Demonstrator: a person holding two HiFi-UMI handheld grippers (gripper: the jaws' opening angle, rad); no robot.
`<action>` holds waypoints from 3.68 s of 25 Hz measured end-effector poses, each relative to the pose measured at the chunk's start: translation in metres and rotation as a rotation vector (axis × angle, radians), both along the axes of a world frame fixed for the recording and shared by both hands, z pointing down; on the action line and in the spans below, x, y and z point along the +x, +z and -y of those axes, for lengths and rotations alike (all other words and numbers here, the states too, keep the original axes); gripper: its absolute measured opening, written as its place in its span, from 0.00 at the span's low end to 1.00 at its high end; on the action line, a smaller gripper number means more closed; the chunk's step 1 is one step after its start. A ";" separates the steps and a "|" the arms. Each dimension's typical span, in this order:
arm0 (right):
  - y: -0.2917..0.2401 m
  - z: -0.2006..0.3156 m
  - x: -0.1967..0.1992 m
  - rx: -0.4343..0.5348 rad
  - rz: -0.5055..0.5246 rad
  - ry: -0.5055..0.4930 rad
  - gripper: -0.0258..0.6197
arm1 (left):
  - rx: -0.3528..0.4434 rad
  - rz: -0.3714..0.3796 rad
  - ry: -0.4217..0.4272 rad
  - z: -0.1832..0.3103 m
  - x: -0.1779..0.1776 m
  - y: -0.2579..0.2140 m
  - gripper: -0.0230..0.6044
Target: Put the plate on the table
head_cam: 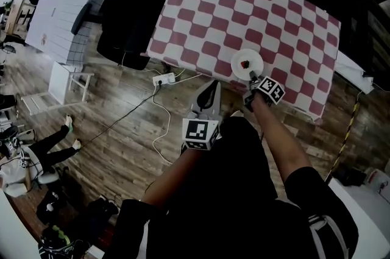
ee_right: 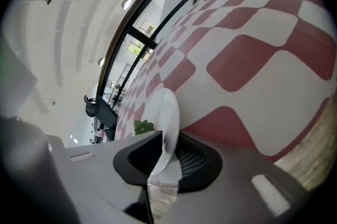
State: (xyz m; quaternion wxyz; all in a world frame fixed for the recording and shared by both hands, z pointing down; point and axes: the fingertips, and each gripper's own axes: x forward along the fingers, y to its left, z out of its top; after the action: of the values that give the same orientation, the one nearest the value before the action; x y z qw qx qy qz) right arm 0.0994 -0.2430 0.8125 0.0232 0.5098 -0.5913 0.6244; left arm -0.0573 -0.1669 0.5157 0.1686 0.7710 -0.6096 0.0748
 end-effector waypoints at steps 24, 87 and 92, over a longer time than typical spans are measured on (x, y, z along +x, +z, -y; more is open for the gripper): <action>-0.150 -0.042 0.014 0.273 0.111 0.236 0.06 | 0.057 -0.128 0.169 -0.016 -0.010 -0.030 0.05; -0.408 -0.177 -0.055 0.944 -0.649 -0.080 0.04 | 0.319 -0.038 0.418 -0.091 0.051 -0.117 0.05; -0.405 -0.176 -0.059 0.937 -0.661 -0.087 0.04 | 0.306 -0.042 0.433 -0.090 0.050 -0.113 0.05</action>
State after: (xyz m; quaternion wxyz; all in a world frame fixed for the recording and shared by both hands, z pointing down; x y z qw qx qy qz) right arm 0.0405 -0.0670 0.4078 0.0040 0.6091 -0.7865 0.1018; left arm -0.0077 -0.0772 0.4032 0.0430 0.9013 -0.4310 0.0000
